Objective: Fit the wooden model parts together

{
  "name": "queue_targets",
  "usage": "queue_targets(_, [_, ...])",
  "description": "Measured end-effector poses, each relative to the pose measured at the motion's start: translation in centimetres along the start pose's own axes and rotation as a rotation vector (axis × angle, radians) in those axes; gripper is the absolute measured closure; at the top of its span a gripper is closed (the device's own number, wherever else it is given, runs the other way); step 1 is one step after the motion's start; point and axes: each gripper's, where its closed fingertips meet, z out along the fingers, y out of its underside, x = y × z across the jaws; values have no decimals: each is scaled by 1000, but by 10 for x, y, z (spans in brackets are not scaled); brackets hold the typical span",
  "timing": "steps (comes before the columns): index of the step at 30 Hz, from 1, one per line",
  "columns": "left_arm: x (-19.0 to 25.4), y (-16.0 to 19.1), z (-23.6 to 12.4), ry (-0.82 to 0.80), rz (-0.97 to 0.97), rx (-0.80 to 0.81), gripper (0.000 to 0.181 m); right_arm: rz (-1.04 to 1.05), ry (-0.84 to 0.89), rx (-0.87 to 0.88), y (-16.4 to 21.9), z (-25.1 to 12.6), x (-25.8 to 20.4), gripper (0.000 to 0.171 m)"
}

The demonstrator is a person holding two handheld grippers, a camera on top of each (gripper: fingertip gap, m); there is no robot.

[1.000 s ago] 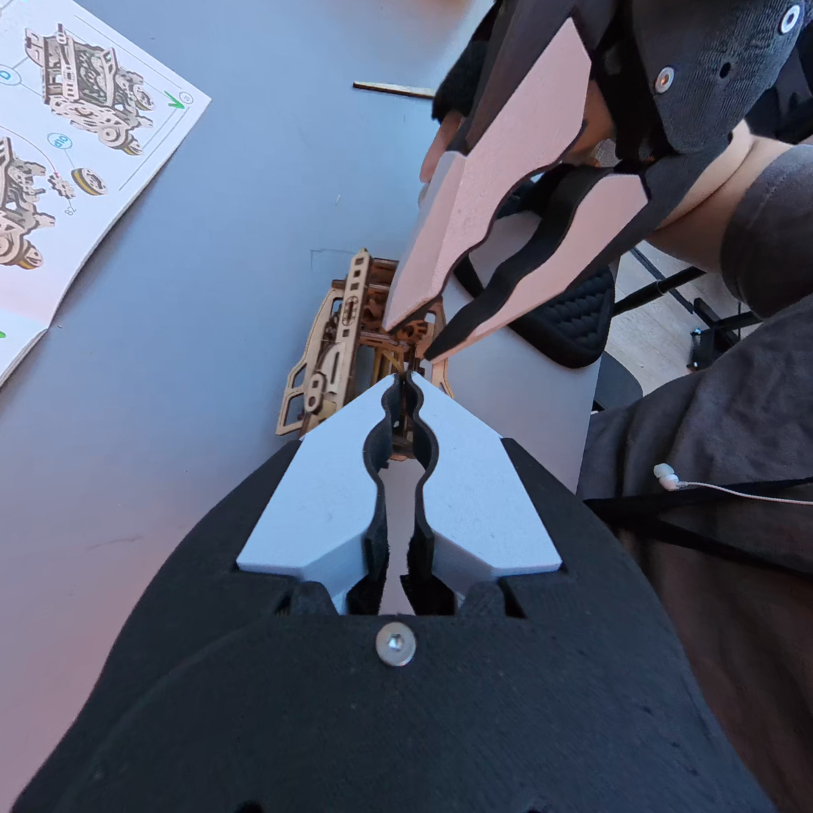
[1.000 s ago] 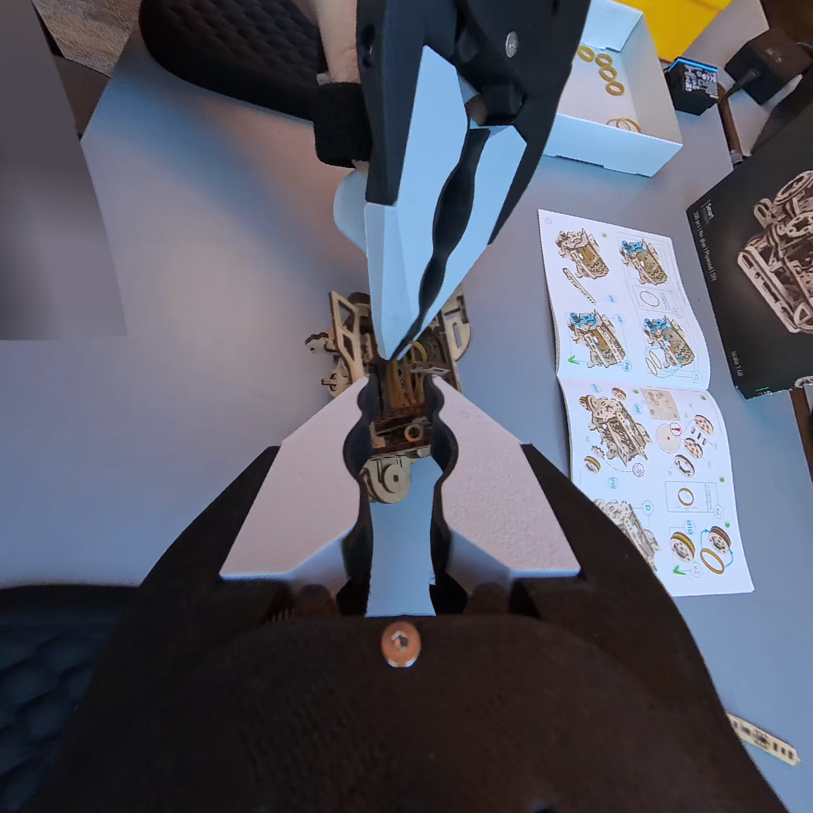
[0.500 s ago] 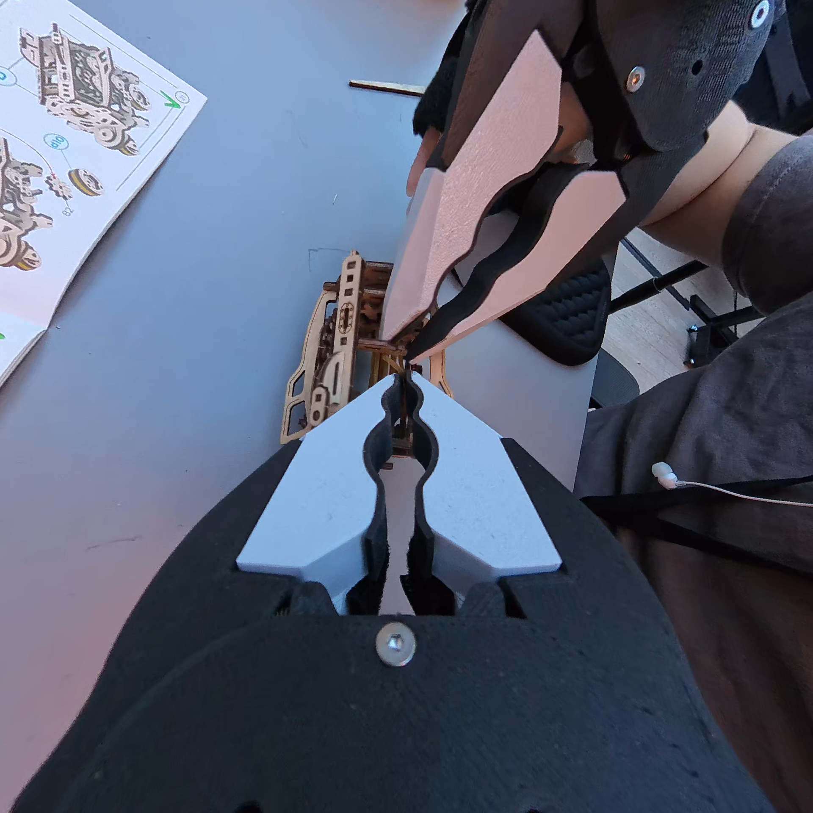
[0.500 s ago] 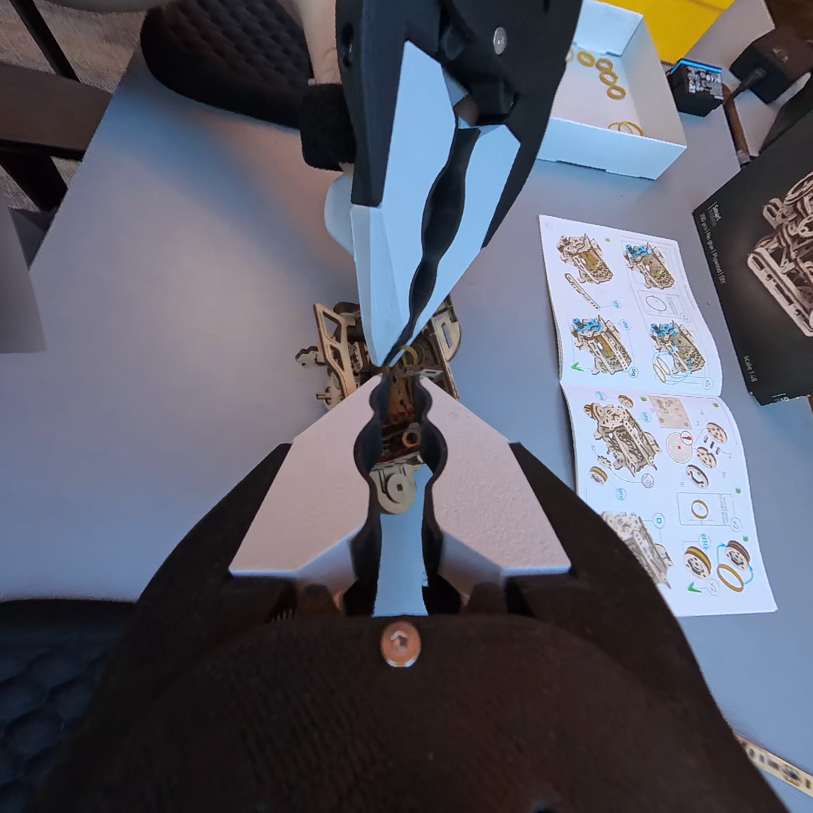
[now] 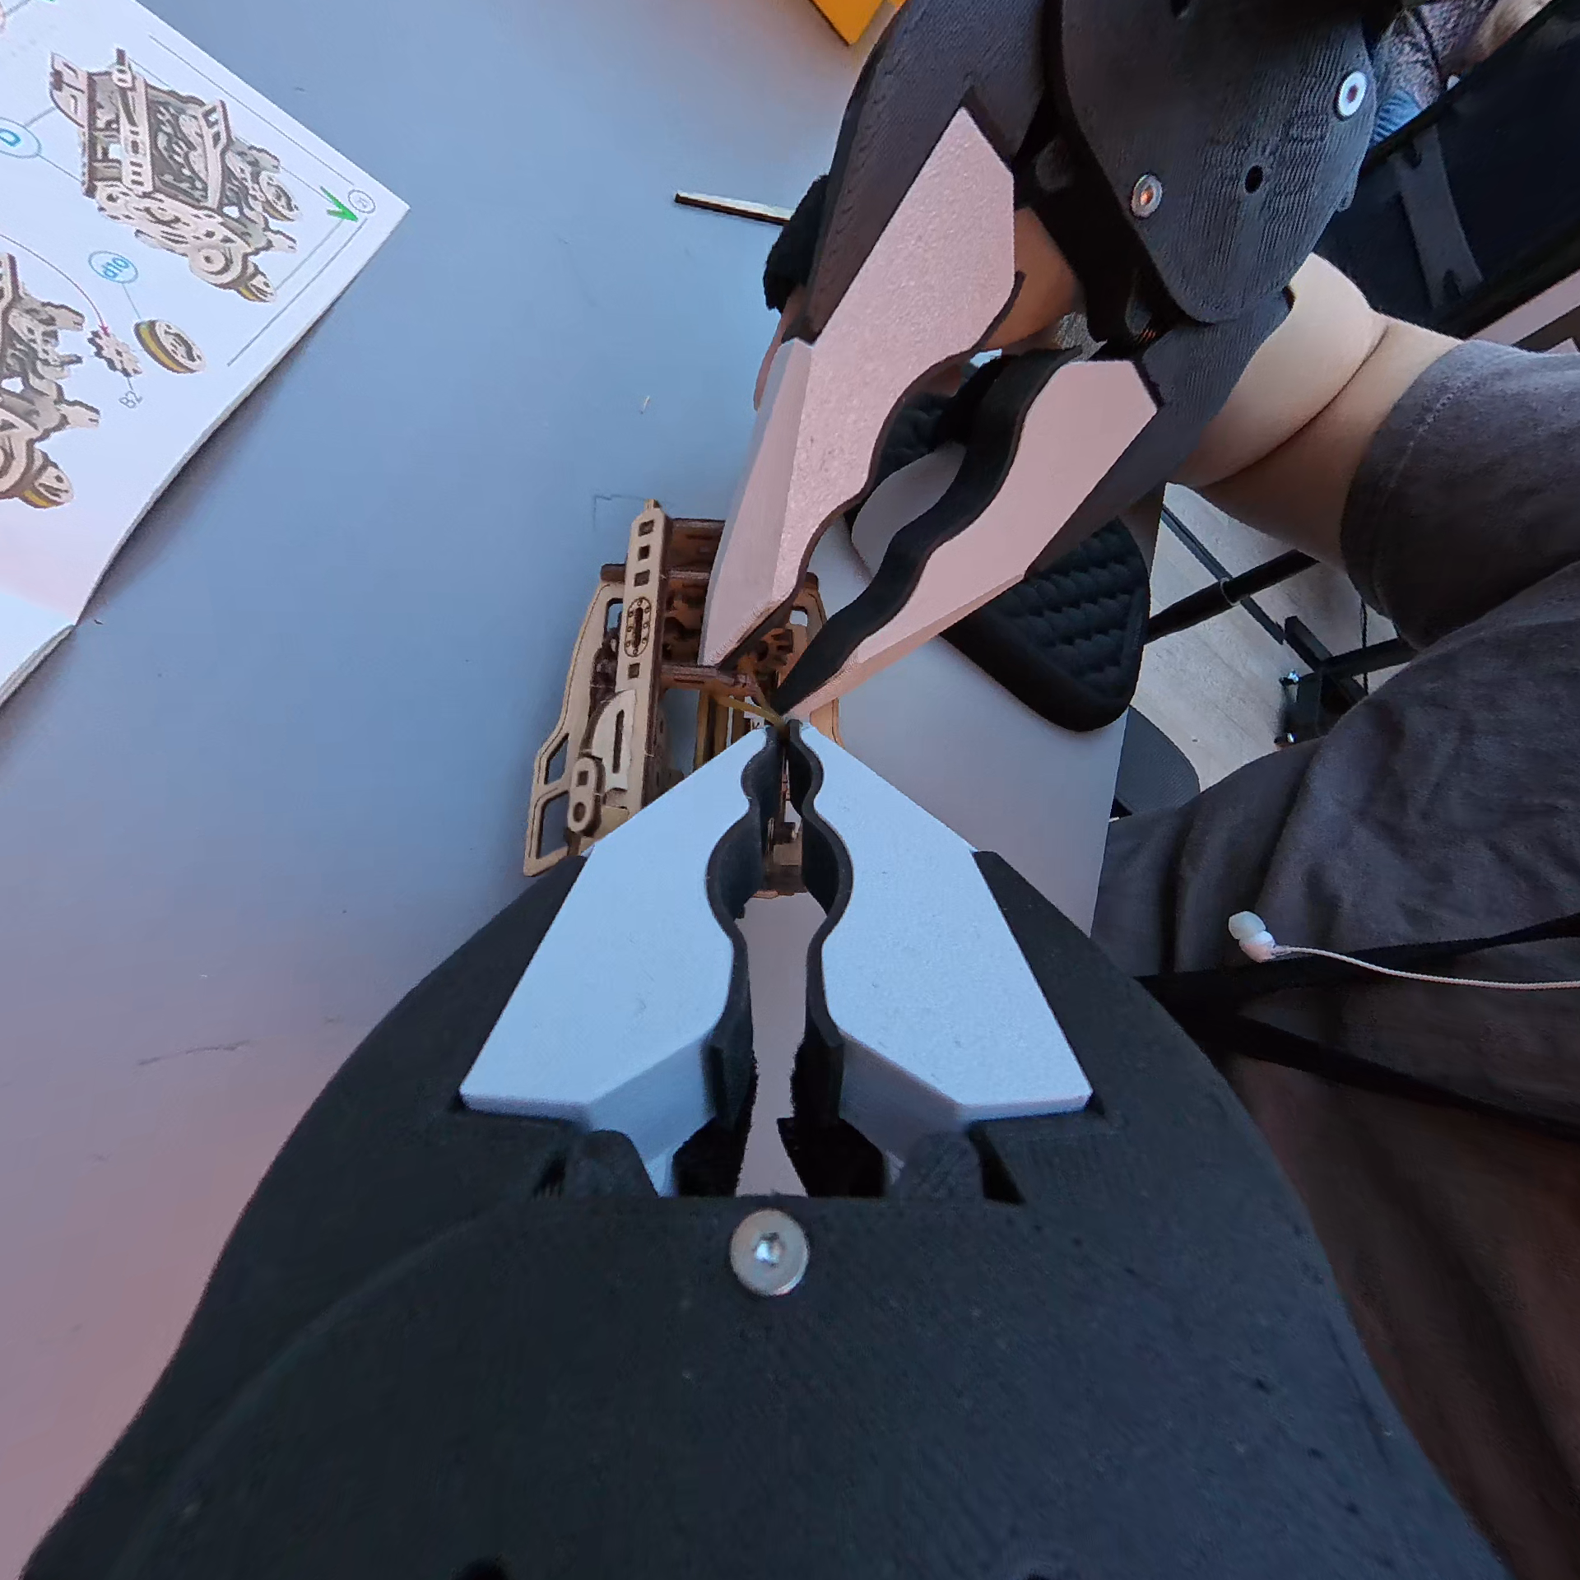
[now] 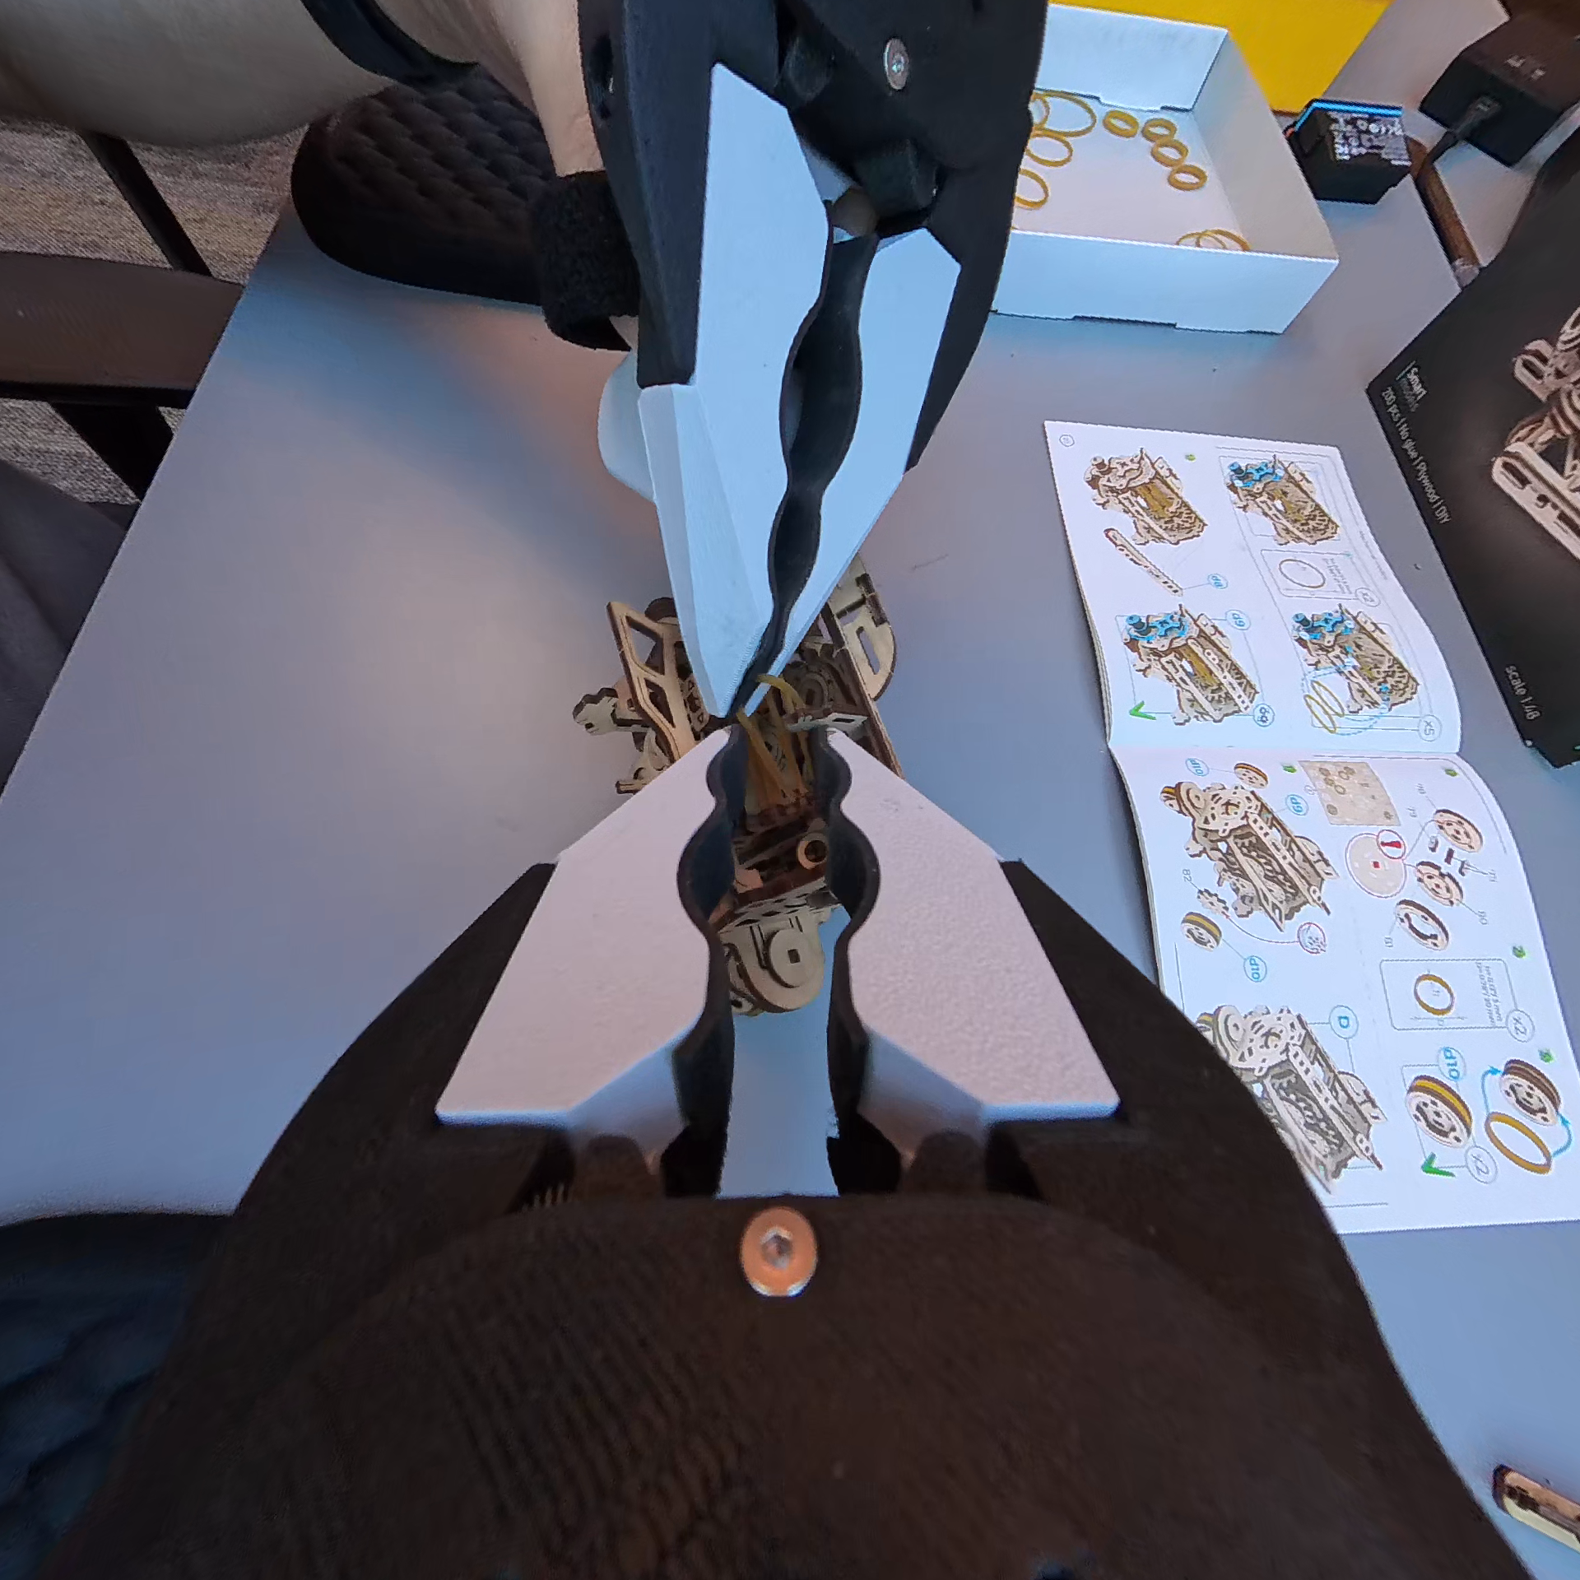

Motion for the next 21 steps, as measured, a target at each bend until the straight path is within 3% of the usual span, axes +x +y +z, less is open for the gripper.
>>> queue_targets(21, [2, 5, 1, 33, -21, -50, 181, -33, 14, -22, -1, 4, 2, 152])
